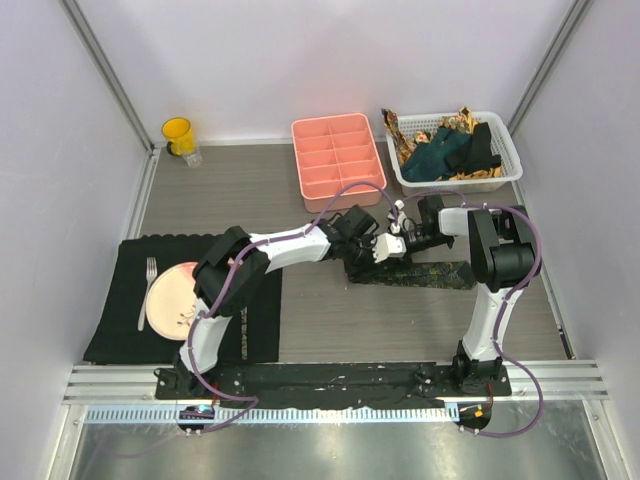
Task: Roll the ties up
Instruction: Roll the tie at the center of the board.
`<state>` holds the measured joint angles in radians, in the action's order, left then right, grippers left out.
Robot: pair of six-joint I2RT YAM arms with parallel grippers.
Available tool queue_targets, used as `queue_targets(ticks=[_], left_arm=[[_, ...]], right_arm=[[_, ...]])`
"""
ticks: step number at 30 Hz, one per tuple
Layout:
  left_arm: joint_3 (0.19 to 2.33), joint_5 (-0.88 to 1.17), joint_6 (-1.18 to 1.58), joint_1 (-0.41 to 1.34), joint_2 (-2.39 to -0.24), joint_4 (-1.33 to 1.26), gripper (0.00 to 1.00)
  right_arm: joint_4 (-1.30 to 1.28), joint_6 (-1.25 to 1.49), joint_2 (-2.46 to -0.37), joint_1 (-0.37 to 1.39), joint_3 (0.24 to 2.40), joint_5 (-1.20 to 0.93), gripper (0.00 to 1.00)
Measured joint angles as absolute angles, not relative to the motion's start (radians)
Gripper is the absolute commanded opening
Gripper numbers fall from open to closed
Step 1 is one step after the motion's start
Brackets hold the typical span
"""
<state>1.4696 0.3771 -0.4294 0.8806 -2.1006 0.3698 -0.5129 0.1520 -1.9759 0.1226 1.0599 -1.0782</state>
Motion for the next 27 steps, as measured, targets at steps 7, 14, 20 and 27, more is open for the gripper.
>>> queue_targets(ticks=[7, 14, 20, 27], left_arm=[[1.470, 0.377, -0.430, 0.881, -2.101, 0.371, 0.04], [1.470, 0.377, -0.430, 0.880, -2.101, 0.371, 0.04], [1.470, 0.379, -0.430, 0.880, -2.101, 0.370, 0.04], [1.469, 0.385, -0.432, 0.877, -2.101, 0.371, 0.06]], right_arm=[[-0.523, 0.128, -1.982, 0.120, 1.061, -1.086, 0.37], [-0.523, 0.100, -1.968, 0.112, 1.043, -1.079, 0.41], [-0.493, 0.130, -1.954, 0.123, 1.034, -1.081, 0.33], [-0.490, 0.144, -1.957, 0.126, 1.031, -1.084, 0.01]])
